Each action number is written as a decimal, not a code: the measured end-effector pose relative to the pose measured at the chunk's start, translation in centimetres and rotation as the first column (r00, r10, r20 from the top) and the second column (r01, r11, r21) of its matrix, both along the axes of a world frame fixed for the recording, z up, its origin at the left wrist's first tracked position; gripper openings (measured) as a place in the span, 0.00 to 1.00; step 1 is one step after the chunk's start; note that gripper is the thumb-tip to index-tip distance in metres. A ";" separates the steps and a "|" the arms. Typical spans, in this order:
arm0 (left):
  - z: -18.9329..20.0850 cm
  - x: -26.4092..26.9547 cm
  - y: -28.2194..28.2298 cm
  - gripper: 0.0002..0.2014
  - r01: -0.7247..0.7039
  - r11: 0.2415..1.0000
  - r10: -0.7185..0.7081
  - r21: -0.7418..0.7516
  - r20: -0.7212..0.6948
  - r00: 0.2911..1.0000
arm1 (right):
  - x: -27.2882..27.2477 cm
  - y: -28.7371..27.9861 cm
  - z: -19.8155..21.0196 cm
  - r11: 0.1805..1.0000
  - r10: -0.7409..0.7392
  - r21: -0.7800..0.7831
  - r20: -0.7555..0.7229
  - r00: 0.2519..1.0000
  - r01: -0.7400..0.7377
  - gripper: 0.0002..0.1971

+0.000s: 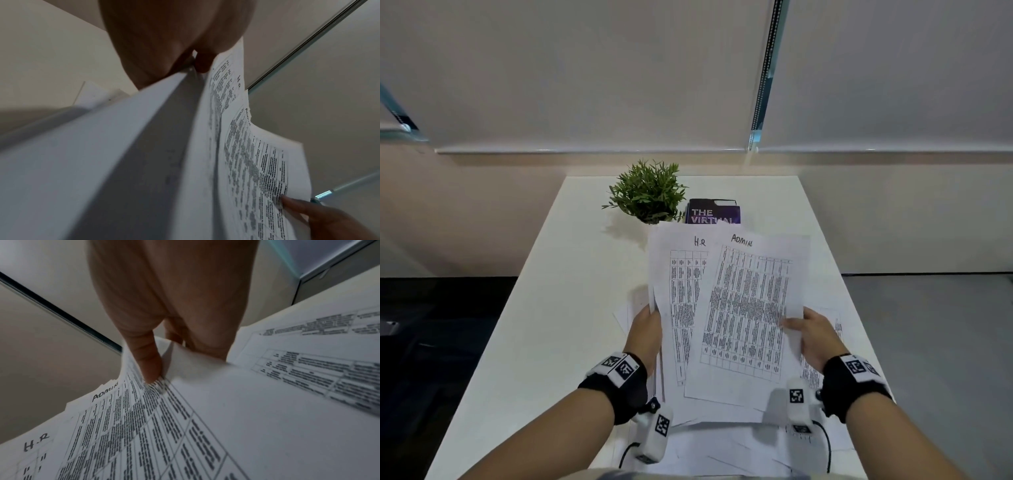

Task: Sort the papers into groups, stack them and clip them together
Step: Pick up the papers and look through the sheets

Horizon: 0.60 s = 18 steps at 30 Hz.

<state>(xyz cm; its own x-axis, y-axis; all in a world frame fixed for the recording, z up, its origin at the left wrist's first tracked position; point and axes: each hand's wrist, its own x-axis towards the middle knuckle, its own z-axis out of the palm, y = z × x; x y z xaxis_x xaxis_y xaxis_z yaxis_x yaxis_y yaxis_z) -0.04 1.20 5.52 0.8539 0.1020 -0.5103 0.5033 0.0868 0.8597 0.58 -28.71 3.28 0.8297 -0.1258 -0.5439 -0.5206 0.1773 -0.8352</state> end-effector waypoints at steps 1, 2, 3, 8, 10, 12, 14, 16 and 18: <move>0.0 -0.1 0.0 0.16 0.002 1.000 -0.002 -0.008 -0.004 1.000 | 0.0 0.5 0.0 0.999 0.019 0.029 -0.018 1.000 -0.018 0.14; 0.0 -0.2 0.0 0.16 0.006 1.000 -0.006 -0.015 -0.002 1.000 | -0.1 1.0 -0.1 0.998 0.027 0.060 -0.038 0.999 -0.025 0.16; -0.1 -0.3 0.1 0.15 0.006 1.000 -0.007 -0.022 -0.002 1.000 | -0.1 1.5 -0.1 0.995 0.043 0.095 -0.056 0.997 -0.037 0.17; -0.1 -0.6 0.9 0.12 0.011 0.996 -0.012 -0.083 -0.010 1.000 | -0.6 2.9 0.2 0.961 0.083 0.270 -0.111 0.990 -0.050 0.12; -0.1 -0.7 1.4 0.14 0.013 0.994 -0.014 -0.107 -0.007 1.000 | -0.7 2.9 0.0 0.952 0.058 0.304 -0.126 0.990 -0.017 0.15; -0.3 -0.8 1.8 0.16 -0.005 0.991 0.003 -0.134 -0.015 1.000 | -1.0 2.6 -0.3 0.935 0.026 0.355 -0.133 0.991 0.023 0.27; -0.4 -0.8 2.0 0.15 -0.013 0.987 0.011 -0.161 -0.016 1.000 | -1.6 2.6 0.5 0.912 0.021 0.408 -0.127 0.992 0.033 0.40; -0.4 -0.8 2.1 0.15 -0.013 0.983 0.010 -0.184 -0.021 1.000 | -2.1 2.7 1.2 0.887 0.027 0.461 -0.084 0.996 0.015 0.45; -0.3 -0.9 2.0 0.14 0.003 0.982 -0.008 -0.190 -0.027 1.000 | -2.4 3.4 2.5 0.892 0.002 0.452 -0.049 0.999 0.020 0.39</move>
<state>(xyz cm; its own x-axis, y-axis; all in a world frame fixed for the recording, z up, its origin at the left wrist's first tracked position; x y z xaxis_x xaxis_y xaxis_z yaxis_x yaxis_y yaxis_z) -0.97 3.22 5.17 0.8397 -0.0040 -0.5430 0.5274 0.2446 0.8137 -1.82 -25.28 5.78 0.8021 0.1355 -0.5816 -0.5534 0.5350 -0.6384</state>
